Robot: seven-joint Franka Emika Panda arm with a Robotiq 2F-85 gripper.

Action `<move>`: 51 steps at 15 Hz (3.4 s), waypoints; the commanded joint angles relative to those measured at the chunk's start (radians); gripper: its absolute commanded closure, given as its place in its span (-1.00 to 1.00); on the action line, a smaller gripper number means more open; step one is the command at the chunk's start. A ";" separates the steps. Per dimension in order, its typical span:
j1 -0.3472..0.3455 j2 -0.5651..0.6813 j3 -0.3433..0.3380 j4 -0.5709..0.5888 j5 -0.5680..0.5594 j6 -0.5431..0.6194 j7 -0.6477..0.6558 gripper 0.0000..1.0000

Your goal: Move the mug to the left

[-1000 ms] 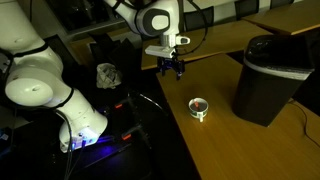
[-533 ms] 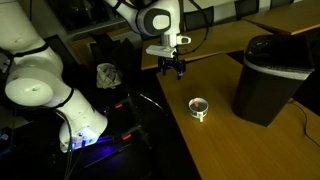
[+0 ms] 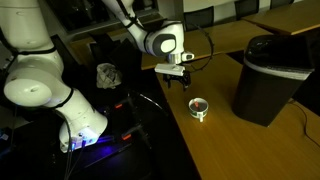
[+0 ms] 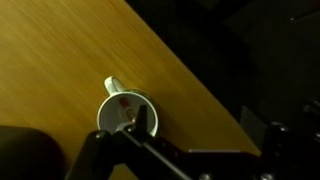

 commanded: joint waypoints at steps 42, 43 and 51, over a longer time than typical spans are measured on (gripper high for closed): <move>0.013 0.569 0.021 0.489 -0.186 -0.023 -0.101 0.95; 0.028 0.567 0.021 0.486 -0.194 -0.014 -0.090 0.95; 0.165 0.607 0.004 0.584 -0.227 -0.055 -0.064 0.95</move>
